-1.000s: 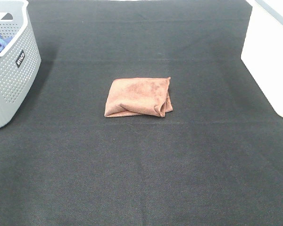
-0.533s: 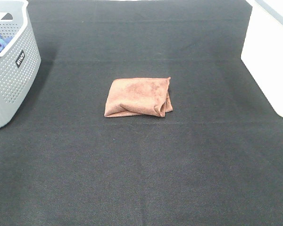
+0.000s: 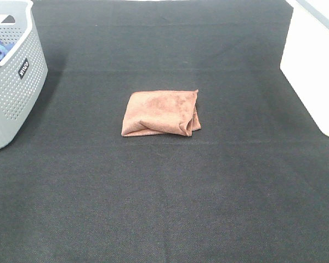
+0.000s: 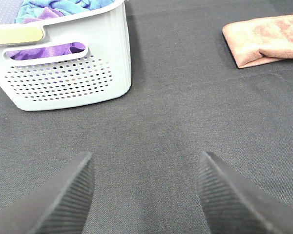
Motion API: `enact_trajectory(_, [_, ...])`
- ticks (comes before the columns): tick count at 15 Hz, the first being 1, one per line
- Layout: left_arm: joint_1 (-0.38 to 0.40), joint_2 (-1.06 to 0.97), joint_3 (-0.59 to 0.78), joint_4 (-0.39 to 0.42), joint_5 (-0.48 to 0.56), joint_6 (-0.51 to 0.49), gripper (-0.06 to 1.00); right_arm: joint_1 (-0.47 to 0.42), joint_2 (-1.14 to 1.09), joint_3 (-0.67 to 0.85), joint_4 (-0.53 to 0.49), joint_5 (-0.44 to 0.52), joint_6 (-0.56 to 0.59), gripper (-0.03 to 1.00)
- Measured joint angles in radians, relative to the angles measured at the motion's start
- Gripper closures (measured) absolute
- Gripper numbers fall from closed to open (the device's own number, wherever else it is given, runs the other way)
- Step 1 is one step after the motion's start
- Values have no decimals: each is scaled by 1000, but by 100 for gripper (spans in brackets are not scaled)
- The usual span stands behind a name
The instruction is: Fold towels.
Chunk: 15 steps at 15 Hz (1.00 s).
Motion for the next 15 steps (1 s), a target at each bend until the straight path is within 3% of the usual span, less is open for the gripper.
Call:
enact_trajectory(3, [0, 0, 0, 0, 0, 0, 35, 5, 0, 0, 0, 0, 0, 22])
enact_trajectory(6, [0, 0, 0, 0, 0, 0, 35, 65, 0, 0, 2, 0, 0, 22])
enact_trajectory(15, [0, 0, 0, 0, 0, 0, 35, 57, 0, 0, 13, 0, 0, 22])
